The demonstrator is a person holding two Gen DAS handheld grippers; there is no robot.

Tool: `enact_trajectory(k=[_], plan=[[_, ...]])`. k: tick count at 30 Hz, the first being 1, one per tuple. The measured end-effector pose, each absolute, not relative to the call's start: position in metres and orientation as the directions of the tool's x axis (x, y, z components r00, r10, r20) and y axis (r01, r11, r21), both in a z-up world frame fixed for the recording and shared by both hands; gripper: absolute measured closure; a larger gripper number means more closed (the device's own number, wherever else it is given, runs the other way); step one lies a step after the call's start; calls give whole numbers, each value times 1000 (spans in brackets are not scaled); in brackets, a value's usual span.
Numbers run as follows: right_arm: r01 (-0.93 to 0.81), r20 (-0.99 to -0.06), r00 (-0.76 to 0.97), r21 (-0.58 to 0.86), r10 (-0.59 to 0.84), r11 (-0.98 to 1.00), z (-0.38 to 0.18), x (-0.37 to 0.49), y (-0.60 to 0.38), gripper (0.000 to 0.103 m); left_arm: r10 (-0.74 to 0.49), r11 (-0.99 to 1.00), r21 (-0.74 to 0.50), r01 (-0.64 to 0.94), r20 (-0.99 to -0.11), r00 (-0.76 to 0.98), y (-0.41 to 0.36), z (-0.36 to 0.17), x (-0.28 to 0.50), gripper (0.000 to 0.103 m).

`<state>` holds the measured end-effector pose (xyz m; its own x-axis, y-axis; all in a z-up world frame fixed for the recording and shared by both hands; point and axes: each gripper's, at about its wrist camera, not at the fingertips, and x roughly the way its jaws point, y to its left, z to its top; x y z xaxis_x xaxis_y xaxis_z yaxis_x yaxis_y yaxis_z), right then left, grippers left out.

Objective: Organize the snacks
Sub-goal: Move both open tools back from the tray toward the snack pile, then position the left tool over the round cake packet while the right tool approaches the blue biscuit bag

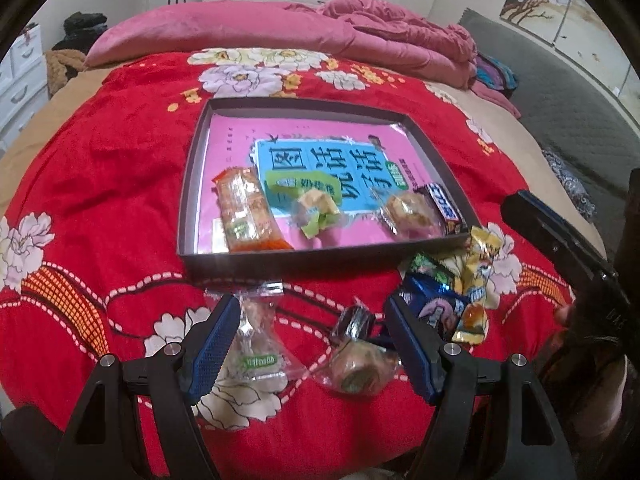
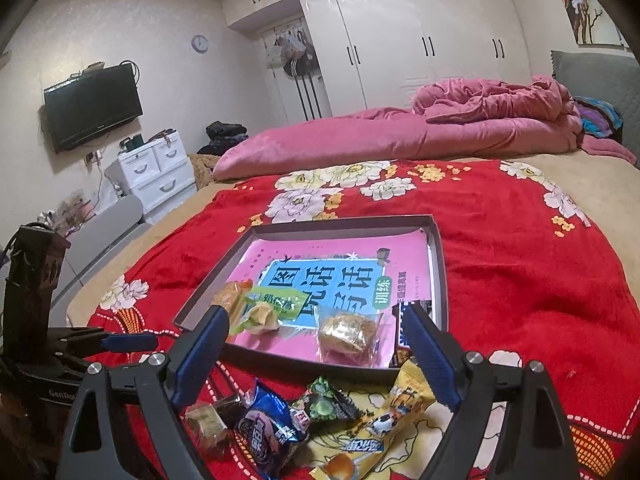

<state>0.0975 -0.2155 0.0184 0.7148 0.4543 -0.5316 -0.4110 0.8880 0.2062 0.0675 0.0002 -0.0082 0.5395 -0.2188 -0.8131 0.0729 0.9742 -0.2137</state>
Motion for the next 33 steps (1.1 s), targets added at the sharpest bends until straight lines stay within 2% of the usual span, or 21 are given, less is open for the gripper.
enact_trajectory(k=[33], plan=[[-363, -559, 720, 204, 412, 909, 16, 77, -218, 14, -266, 964, -229, 136, -842, 468, -19, -24, 36, 27]])
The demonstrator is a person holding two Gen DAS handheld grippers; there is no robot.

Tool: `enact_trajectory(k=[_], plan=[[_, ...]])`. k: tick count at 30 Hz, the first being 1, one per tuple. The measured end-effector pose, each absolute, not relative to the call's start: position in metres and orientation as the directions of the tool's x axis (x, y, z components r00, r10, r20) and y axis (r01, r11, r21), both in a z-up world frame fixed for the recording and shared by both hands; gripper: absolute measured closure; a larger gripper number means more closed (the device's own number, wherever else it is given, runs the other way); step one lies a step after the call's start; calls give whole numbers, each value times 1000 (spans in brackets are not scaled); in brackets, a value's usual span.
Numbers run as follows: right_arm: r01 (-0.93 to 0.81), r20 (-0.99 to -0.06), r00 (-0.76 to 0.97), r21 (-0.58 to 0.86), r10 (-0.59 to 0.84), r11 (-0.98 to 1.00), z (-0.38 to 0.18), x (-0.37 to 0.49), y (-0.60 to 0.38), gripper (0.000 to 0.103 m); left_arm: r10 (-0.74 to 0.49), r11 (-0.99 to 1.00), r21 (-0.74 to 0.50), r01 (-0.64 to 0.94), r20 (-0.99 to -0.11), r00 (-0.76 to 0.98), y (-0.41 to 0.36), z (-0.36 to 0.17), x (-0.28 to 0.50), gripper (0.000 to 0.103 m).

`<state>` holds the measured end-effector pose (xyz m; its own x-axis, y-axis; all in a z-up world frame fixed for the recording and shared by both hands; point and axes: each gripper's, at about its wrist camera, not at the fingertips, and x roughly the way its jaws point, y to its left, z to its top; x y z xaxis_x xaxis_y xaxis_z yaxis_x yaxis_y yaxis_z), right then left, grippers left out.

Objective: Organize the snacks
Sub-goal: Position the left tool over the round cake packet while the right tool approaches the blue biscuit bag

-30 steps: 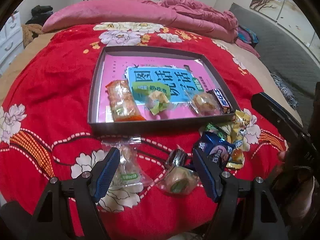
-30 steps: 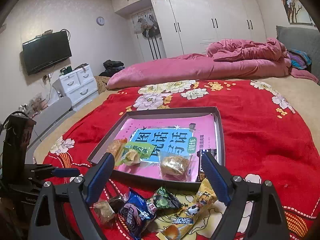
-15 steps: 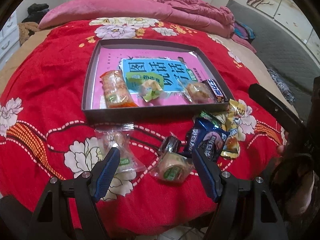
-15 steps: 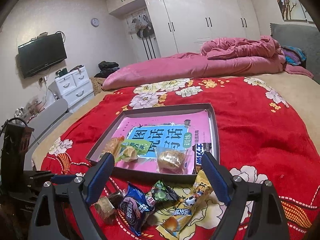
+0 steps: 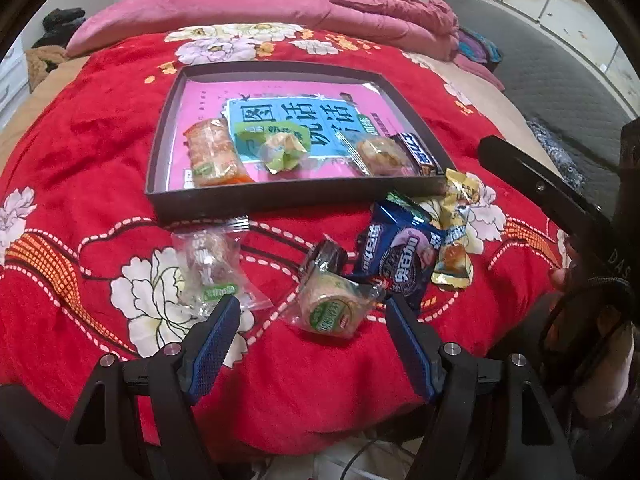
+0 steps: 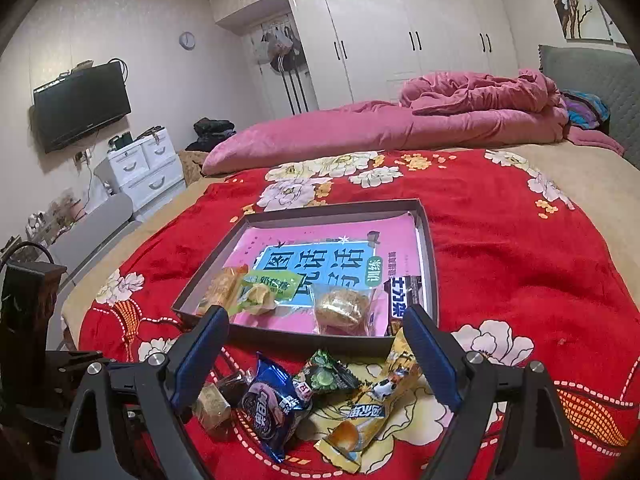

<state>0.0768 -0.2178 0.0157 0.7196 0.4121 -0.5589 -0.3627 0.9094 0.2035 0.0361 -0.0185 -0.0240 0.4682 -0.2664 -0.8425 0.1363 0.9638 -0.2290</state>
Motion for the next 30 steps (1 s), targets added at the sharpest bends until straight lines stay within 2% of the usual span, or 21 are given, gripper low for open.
enact_trajectory(k=[6, 11, 21, 30], plan=[[-372, -581, 699, 204, 418, 906, 12, 73, -213, 14, -270, 963, -226, 149, -850, 453, -23, -30, 35, 27], [-379, -632, 653, 206, 419, 902, 2, 70, -206, 14, -302, 953, -269, 138, -852, 427, -23, -39, 38, 27], [-397, -713, 563, 208, 417, 894, -18, 66, -190, 14, -294, 956, -261, 137, -864, 409, -26, -50, 41, 27], [-380, -746, 512, 246, 425, 891, -33, 71, -185, 15, -278, 960, -248, 126, -868, 410, -26, -57, 47, 27]])
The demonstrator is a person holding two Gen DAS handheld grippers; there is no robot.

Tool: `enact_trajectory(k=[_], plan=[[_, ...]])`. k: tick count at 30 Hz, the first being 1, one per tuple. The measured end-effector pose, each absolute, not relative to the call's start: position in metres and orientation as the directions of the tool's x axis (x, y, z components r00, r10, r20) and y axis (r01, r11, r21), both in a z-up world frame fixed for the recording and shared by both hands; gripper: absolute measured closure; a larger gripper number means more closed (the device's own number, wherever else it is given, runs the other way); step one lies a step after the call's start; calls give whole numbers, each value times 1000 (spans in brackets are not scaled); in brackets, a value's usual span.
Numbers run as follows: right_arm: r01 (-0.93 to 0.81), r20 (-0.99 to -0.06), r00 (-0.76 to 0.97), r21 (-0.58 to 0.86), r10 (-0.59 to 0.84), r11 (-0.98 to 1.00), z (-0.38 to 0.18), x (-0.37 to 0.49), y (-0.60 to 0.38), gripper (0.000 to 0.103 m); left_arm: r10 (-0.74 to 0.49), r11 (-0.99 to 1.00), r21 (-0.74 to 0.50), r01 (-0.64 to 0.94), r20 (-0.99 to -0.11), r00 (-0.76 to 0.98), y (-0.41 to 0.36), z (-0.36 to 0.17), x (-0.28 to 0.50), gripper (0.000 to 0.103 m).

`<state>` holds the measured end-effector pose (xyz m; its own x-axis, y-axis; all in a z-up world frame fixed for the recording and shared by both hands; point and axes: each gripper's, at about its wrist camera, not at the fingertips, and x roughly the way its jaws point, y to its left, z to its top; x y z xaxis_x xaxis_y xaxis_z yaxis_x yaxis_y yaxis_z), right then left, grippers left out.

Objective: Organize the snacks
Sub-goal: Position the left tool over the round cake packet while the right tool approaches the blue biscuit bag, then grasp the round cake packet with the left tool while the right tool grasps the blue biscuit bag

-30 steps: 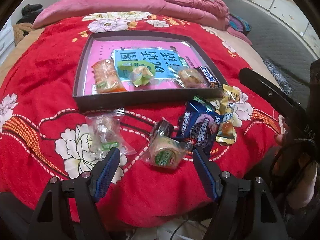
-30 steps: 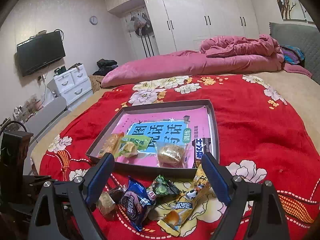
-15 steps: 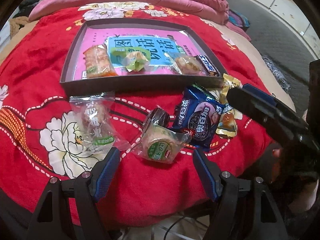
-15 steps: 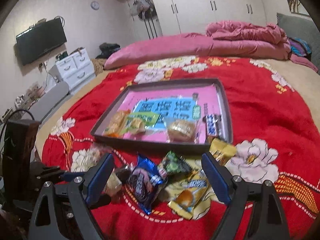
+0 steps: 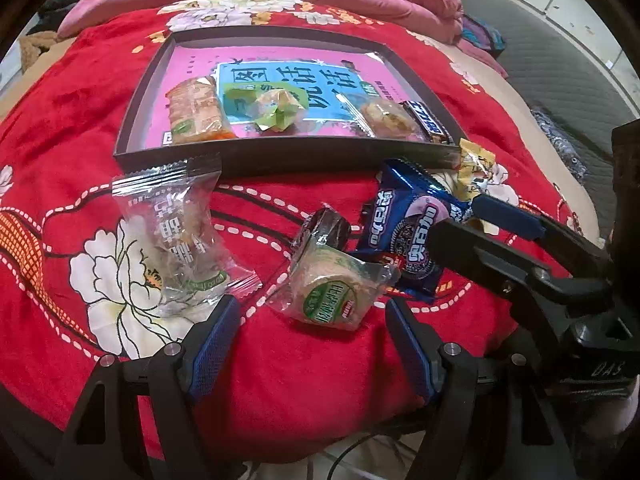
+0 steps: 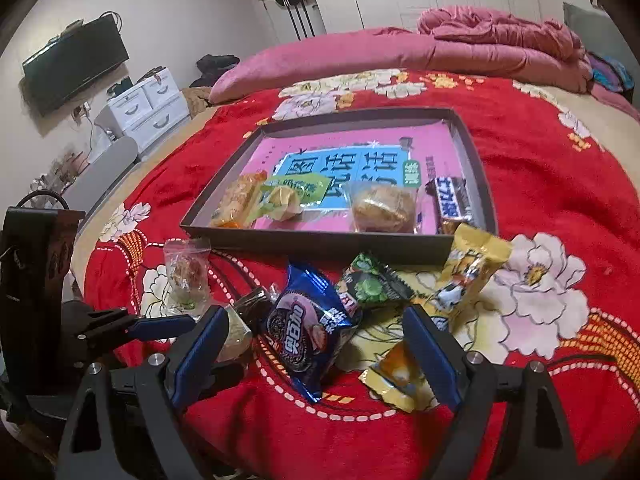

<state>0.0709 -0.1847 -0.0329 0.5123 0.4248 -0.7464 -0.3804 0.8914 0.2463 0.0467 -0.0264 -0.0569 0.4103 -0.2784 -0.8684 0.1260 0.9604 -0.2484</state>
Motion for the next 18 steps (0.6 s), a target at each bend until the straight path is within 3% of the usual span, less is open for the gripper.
enact_trajectory(k=[9, 18], plan=[[-342, -767, 461, 311, 447, 887, -48, 80, -181, 18, -274, 962, -246, 120, -868, 415, -24, -60, 50, 28], [-345, -779, 433, 322, 453, 882, -54, 85, -175, 38, -266, 964, -241, 114, -867, 421, -23, -60, 49, 29]])
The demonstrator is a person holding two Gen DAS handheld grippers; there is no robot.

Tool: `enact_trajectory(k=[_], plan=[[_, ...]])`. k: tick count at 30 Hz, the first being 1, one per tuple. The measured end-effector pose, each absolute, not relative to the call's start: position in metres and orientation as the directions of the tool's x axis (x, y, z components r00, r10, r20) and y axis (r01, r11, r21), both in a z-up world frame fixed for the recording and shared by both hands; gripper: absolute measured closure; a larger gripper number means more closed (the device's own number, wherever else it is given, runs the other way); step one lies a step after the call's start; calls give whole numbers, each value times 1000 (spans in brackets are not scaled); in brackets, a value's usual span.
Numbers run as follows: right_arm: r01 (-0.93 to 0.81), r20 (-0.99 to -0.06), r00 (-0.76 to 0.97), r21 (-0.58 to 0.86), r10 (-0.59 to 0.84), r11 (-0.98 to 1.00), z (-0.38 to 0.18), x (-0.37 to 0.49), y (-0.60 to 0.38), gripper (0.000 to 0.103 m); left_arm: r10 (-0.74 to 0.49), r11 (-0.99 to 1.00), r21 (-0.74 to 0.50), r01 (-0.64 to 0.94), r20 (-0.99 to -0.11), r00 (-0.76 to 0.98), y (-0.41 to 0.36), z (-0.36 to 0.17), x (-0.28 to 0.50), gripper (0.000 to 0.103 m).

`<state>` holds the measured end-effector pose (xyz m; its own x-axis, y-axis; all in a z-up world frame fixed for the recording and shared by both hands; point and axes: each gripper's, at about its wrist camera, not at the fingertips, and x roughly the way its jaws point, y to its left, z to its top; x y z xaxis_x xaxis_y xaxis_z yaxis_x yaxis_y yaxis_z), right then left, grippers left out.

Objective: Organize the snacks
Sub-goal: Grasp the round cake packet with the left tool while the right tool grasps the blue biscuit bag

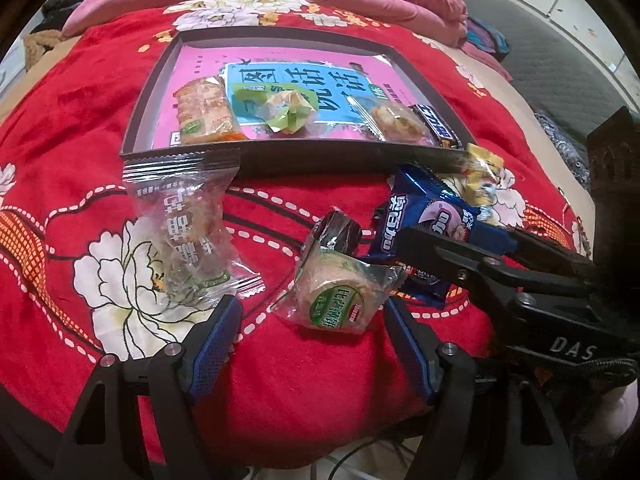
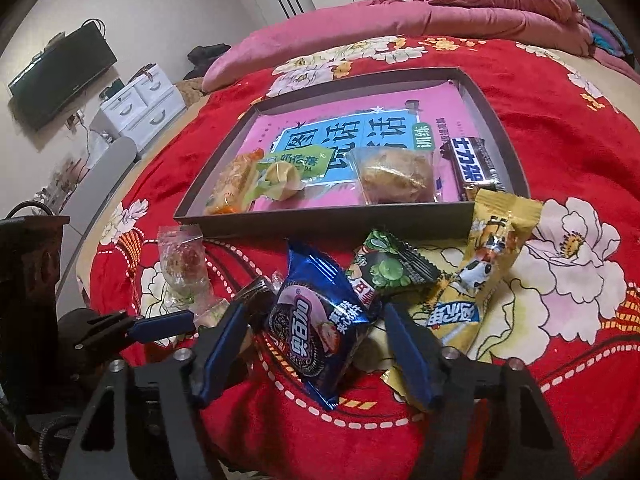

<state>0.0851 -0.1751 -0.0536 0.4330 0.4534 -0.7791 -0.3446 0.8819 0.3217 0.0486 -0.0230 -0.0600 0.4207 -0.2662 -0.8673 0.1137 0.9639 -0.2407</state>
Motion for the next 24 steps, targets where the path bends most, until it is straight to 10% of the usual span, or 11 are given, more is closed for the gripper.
enact_trajectory(k=[24], plan=[[-351, -771, 362, 408, 524, 843, -62, 90, -178, 61, -272, 962, -251, 106, -869, 414, -19, -62, 50, 47]])
